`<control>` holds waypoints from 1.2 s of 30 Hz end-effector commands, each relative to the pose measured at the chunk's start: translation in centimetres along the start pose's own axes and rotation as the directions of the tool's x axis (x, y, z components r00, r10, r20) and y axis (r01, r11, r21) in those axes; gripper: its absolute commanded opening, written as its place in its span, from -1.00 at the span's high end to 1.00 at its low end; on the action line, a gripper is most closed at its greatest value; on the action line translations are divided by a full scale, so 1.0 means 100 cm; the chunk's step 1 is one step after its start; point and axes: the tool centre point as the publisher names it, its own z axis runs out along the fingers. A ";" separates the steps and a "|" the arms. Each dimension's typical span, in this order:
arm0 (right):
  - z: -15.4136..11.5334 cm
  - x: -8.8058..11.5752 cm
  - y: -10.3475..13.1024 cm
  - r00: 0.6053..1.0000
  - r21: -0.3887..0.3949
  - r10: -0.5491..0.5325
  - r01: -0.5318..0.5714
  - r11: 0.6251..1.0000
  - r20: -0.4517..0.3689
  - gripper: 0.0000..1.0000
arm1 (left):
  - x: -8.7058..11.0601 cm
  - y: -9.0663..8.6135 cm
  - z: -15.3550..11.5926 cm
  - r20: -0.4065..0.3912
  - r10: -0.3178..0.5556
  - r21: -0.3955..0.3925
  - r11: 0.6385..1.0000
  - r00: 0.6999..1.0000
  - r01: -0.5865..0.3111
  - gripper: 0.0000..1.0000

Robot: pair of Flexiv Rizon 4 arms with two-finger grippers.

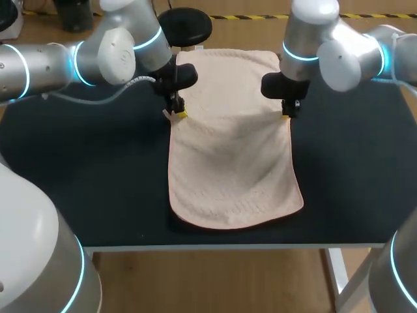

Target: Fold the towel

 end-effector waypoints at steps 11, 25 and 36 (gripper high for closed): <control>-0.073 -0.022 -0.007 0.989 -0.025 0.014 -0.010 1.000 0.150 1.00 | -0.010 -0.019 -0.089 0.143 0.005 0.103 0.994 0.990 -0.020 1.00; -0.235 -0.111 0.012 0.881 -0.092 -0.045 0.100 0.991 0.471 1.00 | -0.066 -0.058 -0.248 0.470 -0.027 0.185 0.980 0.882 -0.068 1.00; -0.340 -0.159 0.029 0.738 -0.093 -0.070 0.178 0.980 0.671 1.00 | -0.103 -0.081 -0.336 0.660 0.070 0.086 0.982 0.748 -0.168 1.00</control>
